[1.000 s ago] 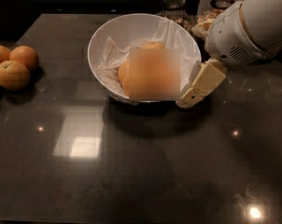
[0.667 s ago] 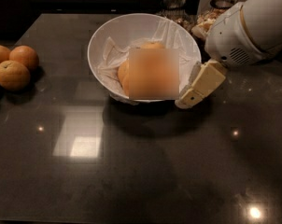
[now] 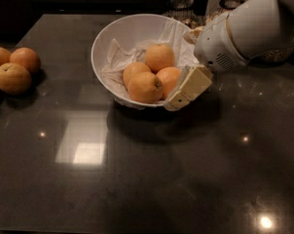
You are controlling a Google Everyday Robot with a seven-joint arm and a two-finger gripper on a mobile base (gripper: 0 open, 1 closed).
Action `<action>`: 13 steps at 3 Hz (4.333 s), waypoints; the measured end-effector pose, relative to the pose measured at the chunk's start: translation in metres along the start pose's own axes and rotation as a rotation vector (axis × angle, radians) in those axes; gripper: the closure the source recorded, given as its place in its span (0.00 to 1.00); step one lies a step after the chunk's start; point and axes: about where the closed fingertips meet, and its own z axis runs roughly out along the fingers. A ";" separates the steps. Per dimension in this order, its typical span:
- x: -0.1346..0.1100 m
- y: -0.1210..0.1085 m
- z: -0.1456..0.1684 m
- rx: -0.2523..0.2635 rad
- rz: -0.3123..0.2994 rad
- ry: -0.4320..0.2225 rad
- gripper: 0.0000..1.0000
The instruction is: Pick orange from white bowl
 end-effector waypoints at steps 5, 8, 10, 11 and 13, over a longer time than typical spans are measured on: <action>-0.020 0.003 0.046 -0.080 -0.090 -0.061 0.26; -0.005 -0.019 0.078 -0.053 -0.104 0.016 0.33; -0.011 -0.020 0.083 -0.061 -0.107 0.014 0.35; -0.012 -0.020 0.090 -0.074 -0.107 0.020 0.37; -0.012 -0.019 0.101 -0.092 -0.106 0.042 0.59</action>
Offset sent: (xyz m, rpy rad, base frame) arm 0.0212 0.0244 -0.0118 0.0337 0.0180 0.0639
